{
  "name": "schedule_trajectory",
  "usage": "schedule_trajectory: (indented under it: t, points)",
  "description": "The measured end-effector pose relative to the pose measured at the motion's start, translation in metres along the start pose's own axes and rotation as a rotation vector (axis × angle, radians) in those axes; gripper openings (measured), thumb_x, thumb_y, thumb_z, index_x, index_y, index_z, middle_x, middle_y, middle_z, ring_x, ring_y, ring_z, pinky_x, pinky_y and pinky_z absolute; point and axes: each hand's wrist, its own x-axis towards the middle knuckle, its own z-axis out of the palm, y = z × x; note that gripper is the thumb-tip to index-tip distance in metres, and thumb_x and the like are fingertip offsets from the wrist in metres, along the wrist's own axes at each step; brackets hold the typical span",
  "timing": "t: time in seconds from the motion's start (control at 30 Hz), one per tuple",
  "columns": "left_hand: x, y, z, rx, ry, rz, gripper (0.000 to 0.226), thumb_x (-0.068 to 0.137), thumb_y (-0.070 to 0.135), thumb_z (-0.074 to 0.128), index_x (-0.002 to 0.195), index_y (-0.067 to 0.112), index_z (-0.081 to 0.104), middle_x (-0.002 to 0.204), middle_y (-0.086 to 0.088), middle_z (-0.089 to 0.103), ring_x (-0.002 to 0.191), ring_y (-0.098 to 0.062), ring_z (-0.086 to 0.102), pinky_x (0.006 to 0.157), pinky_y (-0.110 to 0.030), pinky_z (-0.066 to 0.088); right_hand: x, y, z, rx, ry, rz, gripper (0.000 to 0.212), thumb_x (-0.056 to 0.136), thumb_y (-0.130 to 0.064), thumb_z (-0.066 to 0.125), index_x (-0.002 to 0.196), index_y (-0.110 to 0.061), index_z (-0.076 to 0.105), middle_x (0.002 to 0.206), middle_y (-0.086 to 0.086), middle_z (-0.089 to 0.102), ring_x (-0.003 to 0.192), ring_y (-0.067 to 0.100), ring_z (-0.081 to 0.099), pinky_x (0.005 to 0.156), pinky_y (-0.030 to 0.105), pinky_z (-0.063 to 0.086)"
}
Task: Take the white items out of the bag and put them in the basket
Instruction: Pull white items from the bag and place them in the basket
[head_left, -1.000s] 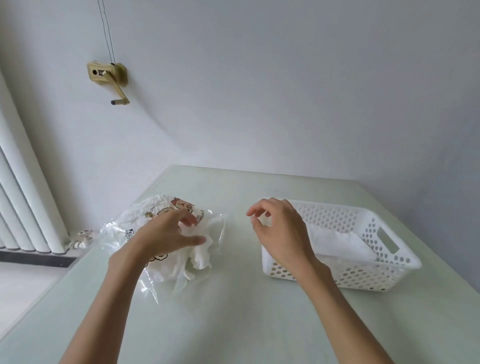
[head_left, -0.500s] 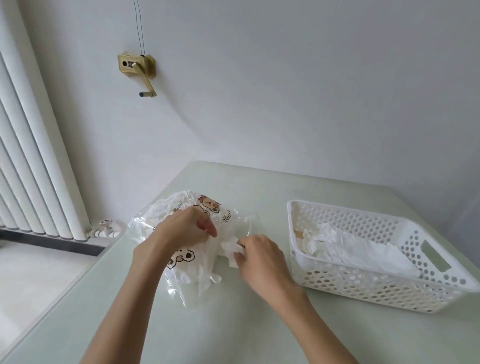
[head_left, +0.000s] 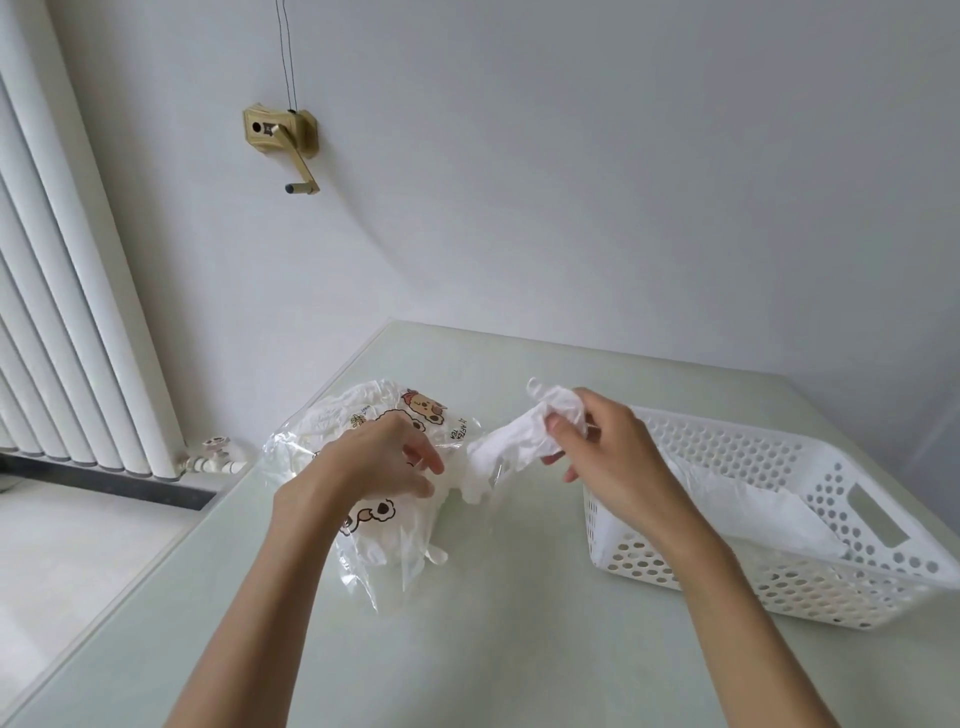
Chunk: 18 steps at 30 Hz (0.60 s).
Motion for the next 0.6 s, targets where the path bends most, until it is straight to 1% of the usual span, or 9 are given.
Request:
schedule_trajectory:
  t: [0.07,0.13,0.2,0.27,0.3,0.37,0.47,0.53,0.6]
  points:
    - [0.0,0.0,-0.001,0.005,0.002,0.018,0.013,0.082,0.028,0.071,0.09,0.038,0.069,0.099,0.009,0.064,0.098,-0.012,0.062,0.091,-0.031,0.047,0.002,-0.003,-0.009,0.295,-0.024,0.094,0.015,0.098,-0.016,0.05,0.092,-0.01,0.063,0.079,0.002,0.069,0.063,0.006,0.066,0.055,0.026,0.047]
    - [0.002,-0.001,-0.001,-0.004,0.05,0.031,0.007,0.087,0.035,0.065,0.093,0.037,0.069,0.104,0.014,0.064,0.102,-0.011,0.06,0.093,-0.032,0.047,0.001,-0.007,-0.017,0.564,-0.078,0.194,0.015,0.097,-0.013,0.05,0.09,-0.009,0.063,0.076,0.002,0.065,0.062,0.011,0.063,0.051,0.022,0.042]
    - [0.002,0.003,-0.002,-0.077,0.186,0.038,0.023,0.091,0.05,0.054,0.095,0.033,0.07,0.105,0.016,0.067,0.1,-0.012,0.063,0.093,-0.035,0.048,-0.001,-0.007,-0.023,0.712,-0.125,0.241,0.017,0.097,-0.013,0.049,0.085,-0.009,0.061,0.07,0.002,0.06,0.059,0.011,0.057,0.051,0.021,0.037]
    - [-0.002,0.016,-0.008,-0.364,0.312,0.105,0.048,0.089,0.068,0.04,0.096,0.031,0.07,0.101,0.014,0.07,0.092,-0.012,0.067,0.087,-0.038,0.052,-0.001,-0.005,-0.024,0.78,-0.156,0.259,0.018,0.096,-0.015,0.051,0.081,-0.012,0.06,0.066,-0.001,0.058,0.057,0.009,0.053,0.051,0.02,0.035]
    - [-0.005,0.024,-0.011,-0.543,0.291,0.166,0.055,0.087,0.07,0.035,0.1,0.029,0.069,0.102,0.013,0.07,0.092,-0.011,0.068,0.085,-0.037,0.054,-0.001,-0.004,-0.024,0.79,-0.159,0.266,0.017,0.095,-0.018,0.053,0.081,-0.013,0.06,0.065,-0.002,0.058,0.056,0.009,0.052,0.051,0.02,0.035]
    - [-0.014,0.039,-0.014,-0.741,0.095,0.269,0.057,0.083,0.065,0.033,0.114,0.027,0.062,0.109,0.011,0.069,0.098,-0.007,0.067,0.086,-0.029,0.054,-0.001,-0.003,-0.023,0.785,-0.141,0.275,0.018,0.092,-0.026,0.057,0.08,-0.014,0.062,0.064,-0.004,0.059,0.054,0.007,0.051,0.052,0.018,0.037]
    - [-0.02,0.049,-0.004,-0.596,-0.122,0.4,0.049,0.081,0.055,0.052,0.123,0.031,0.054,0.115,0.011,0.067,0.103,0.001,0.064,0.089,-0.02,0.051,-0.003,-0.006,-0.018,0.738,-0.045,0.24,0.028,0.087,-0.038,0.061,0.077,-0.013,0.064,0.06,-0.003,0.055,0.05,0.006,0.046,0.05,0.017,0.036]
    - [-0.019,0.055,0.004,-0.573,-0.132,0.428,0.04,0.082,0.047,0.062,0.117,0.027,0.061,0.104,0.005,0.072,0.097,-0.006,0.068,0.086,-0.023,0.053,-0.003,-0.005,-0.017,0.679,0.068,0.196,0.035,0.082,-0.044,0.063,0.07,-0.011,0.061,0.054,-0.002,0.049,0.047,0.007,0.041,0.048,0.017,0.033]
    - [-0.016,0.06,0.01,-0.623,-0.051,0.443,0.025,0.085,0.041,0.064,0.099,0.02,0.068,0.09,-0.003,0.074,0.085,-0.012,0.07,0.078,-0.03,0.053,-0.002,-0.005,-0.018,0.687,0.153,0.183,0.04,0.068,-0.05,0.07,0.069,-0.012,0.059,0.056,0.0,0.045,0.05,0.008,0.04,0.049,0.018,0.034]
